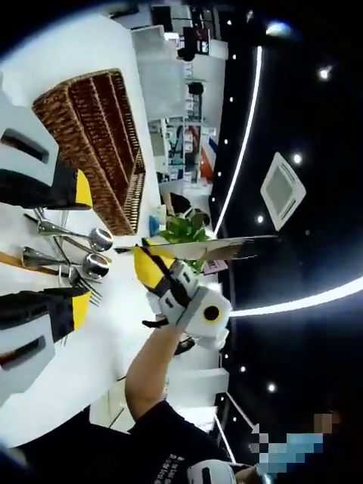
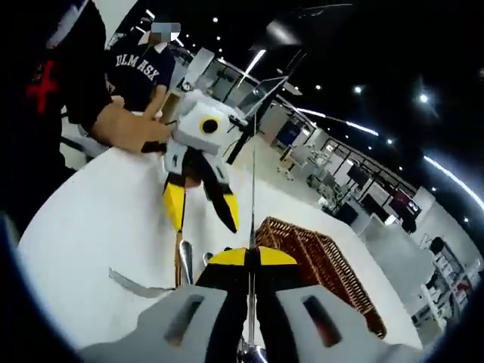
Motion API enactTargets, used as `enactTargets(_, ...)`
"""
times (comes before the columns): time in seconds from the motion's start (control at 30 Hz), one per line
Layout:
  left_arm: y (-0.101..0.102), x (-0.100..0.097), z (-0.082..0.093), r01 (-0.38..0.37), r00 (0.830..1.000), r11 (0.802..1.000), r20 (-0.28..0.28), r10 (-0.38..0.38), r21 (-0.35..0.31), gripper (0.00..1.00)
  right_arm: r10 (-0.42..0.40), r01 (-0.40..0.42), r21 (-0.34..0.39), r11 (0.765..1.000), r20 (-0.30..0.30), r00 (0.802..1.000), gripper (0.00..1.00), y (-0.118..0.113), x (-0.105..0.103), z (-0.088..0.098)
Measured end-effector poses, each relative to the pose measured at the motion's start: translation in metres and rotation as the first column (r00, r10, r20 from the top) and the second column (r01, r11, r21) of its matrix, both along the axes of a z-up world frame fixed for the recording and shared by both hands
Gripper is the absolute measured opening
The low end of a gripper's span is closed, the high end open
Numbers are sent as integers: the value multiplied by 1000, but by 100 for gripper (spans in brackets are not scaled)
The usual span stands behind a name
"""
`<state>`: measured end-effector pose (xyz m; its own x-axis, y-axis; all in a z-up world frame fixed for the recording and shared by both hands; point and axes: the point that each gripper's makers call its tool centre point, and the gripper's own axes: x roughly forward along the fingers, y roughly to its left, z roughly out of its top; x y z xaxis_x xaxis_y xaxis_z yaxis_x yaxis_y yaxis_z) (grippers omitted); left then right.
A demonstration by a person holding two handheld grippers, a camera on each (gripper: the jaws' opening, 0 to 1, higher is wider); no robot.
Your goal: Arrange the knives, forks, and spoons in their matching storage slots by inserting each utensil handle-first until every utensil is classified and aligned in the correct compartment
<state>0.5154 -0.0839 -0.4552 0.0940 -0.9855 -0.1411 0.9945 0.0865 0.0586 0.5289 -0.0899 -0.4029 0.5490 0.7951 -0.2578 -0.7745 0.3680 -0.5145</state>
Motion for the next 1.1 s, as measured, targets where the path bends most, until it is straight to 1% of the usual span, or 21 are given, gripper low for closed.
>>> enactTargets(0.03,-5,-1,1,-1,1000,1000,3,1,-4,51,16,-16,30,999,-7,1000,0,5,-3,3)
enactTargets(0.1,-18,-6,9,18,1000,999,15,-17,-33,51,54,-51,99,994,-23,998,0,19,-11,8)
enactTargets(0.13,-24,-12,19,37,999,995,15,-36,-91,48,74,-69,137,988,-33,997,0,26,-15,10)
enactTargets(0.17,-29,-16,22,50,998,992,-24,-53,-120,43,95,-86,185,979,-40,995,0,33,-19,12)
enactTargets(0.2,-30,-19,20,65,997,991,-25,-69,-120,38,113,-98,224,970,-55,992,0,37,-22,13)
enactTargets(0.23,-31,-20,19,68,998,991,-6,-69,-119,31,125,-104,259,960,-66,990,0,40,-24,14)
enactTargets(0.27,-33,-21,17,73,997,991,14,-72,-115,27,142,-115,295,949,-73,987,0,44,-27,14)
enactTargets(0.33,-34,-24,14,87,996,991,19,-85,-103,25,160,-125,326,937,-82,984,0,46,-29,14)
enactTargets(0.37,-32,-25,15,89,996,990,18,-88,-105,19,167,-124,354,927,-93,982,0,46,-29,15)
enactTargets(0.4,-27,-18,14,64,998,993,15,-63,-101,7,198,-137,392,910,-118,973,0,46,-32,15)
enactTargets(0.43,-23,-12,15,52,999,993,-3,-52,-103,6,200,-137,410,902,-116,973,0,45,-32,16)
enactTargets(0.47,-20,-15,14,74,997,991,-26,-77,-114,6,186,-131,401,907,-100,977,0,43,-30,15)
enactTargets(0.5,-18,-16,12,78,996,991,-22,-81,-107,5,191,-128,405,905,-119,974,0,43,-30,14)
enactTargets(0.57,-14,-15,12,73,997,992,-14,-75,-99,5,200,-132,420,898,-123,972,1,42,-31,15)
enactTargets(0.67,-10,-16,7,80,997,995,11,-80,-53,4,225,-131,443,887,-166,960,1,40,-33,10)
enactTargets(0.8,-3,-15,2,76,997,997,22,-76,-16,2,228,-119,452,884,-195,954,2,36,-31,4)
enactTargets(0.9,2,-12,3,65,998,998,28,-65,-19,2,219,-97,461,882,-219,951,4,29,-29,2)
enactTargets(0.93,4,-8,7,37,998,999,51,-36,-30,3,214,-91,460,883,-222,951,4,27,-29,2)
enactTargets(0.97,4,-7,8,31,998,999,64,-29,-32,3,209,-86,459,884,-223,952,4,25,-28,2)
enactTargets(1.03,5,-10,10,48,997,998,67,-45,-34,2,196,-66,454,888,-246,949,4,20,-27,0)
enactTargets(1.1,6,-11,12,52,997,998,59,-49,-43,2,191,-62,455,888,-242,951,5,16,-27,1)
